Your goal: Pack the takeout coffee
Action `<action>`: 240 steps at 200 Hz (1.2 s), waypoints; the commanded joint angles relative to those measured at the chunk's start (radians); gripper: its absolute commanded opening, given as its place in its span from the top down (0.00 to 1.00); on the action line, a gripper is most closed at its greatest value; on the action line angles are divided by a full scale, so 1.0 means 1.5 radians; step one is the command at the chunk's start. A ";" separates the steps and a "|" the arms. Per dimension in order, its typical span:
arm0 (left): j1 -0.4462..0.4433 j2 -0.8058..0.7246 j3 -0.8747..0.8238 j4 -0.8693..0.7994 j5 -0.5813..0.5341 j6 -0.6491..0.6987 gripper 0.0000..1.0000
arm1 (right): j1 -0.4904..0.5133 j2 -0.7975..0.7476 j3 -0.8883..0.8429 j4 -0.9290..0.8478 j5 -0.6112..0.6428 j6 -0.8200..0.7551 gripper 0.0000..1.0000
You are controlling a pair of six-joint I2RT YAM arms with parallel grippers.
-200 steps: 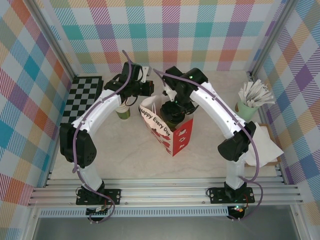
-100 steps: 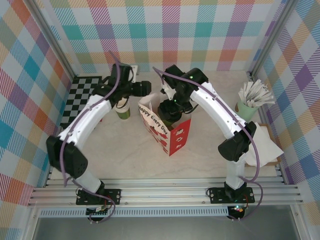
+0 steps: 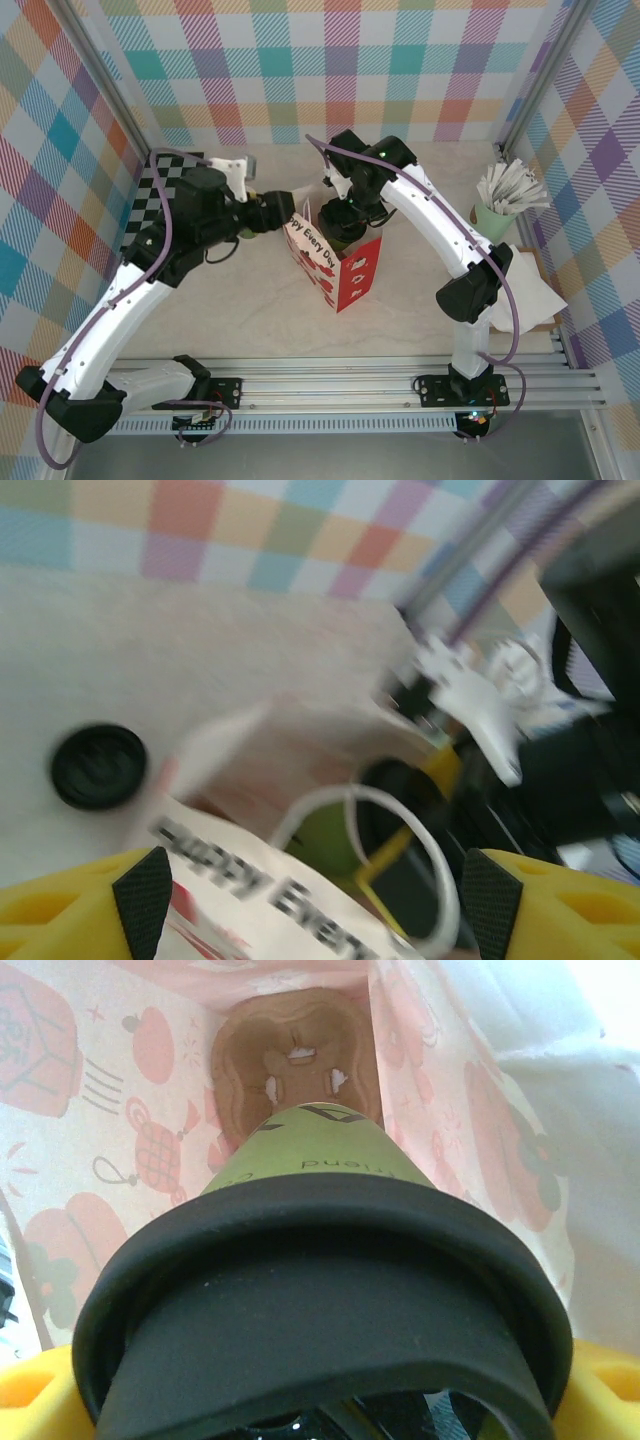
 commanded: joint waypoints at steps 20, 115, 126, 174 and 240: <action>-0.051 0.028 -0.006 0.001 -0.002 -0.110 0.24 | -0.002 -0.016 0.004 -0.011 0.017 -0.007 0.61; -0.070 0.078 0.010 -0.014 -0.086 -0.094 0.94 | -0.002 -0.013 0.019 -0.033 0.018 0.002 0.61; -0.070 0.057 -0.005 -0.026 -0.115 -0.094 1.00 | -0.003 -0.013 0.022 -0.034 0.018 0.006 0.61; -0.067 0.014 -0.056 -0.010 -0.053 -0.054 1.00 | 0.008 0.013 0.047 -0.061 0.033 0.036 0.62; -0.067 0.041 -0.085 0.053 0.008 -0.059 0.98 | 0.025 0.068 0.068 -0.105 0.042 0.052 0.61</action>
